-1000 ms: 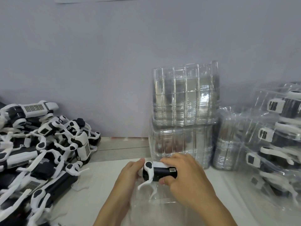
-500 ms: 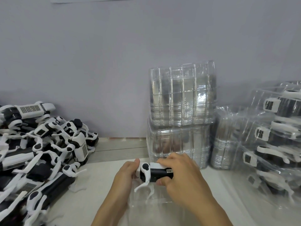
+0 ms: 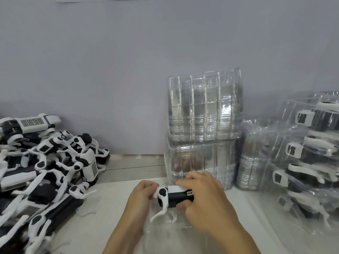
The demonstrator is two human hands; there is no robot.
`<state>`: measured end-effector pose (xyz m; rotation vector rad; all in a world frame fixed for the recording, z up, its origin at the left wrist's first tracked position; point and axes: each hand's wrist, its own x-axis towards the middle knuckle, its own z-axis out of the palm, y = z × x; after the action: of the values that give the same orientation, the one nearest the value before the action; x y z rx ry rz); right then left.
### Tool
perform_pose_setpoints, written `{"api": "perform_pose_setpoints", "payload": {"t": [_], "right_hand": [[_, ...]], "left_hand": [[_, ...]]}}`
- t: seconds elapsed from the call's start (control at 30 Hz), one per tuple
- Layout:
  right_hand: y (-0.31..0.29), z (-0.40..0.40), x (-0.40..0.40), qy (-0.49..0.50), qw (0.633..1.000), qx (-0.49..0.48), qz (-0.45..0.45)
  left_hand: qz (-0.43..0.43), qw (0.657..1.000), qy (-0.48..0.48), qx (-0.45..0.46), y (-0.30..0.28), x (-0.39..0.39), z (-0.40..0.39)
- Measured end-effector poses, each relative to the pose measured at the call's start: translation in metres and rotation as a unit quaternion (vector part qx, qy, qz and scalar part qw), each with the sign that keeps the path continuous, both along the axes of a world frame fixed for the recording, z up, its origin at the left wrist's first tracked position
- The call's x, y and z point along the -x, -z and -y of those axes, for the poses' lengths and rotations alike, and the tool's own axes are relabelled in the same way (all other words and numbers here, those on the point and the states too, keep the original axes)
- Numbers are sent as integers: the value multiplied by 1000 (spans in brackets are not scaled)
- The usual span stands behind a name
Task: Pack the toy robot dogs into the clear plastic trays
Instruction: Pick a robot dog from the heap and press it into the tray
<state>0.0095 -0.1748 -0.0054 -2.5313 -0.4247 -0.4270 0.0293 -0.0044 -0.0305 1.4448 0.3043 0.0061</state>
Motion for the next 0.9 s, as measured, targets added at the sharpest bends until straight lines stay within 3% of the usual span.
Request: {"api": "perform_pose_setpoints", "payload": {"t": [0.27, 0.7, 0.9], "right_hand": [[-1, -1, 0, 3, 1000, -1, 0], [-2, -5, 1, 5, 999, 48, -13], [-6, -5, 2, 5, 998, 42, -41]], "left_hand": [[-8, 999, -2, 51, -2, 1, 1], [-31, 999, 19, -21, -4, 4, 0], [-42, 999, -5, -11, -6, 3, 2]]}}
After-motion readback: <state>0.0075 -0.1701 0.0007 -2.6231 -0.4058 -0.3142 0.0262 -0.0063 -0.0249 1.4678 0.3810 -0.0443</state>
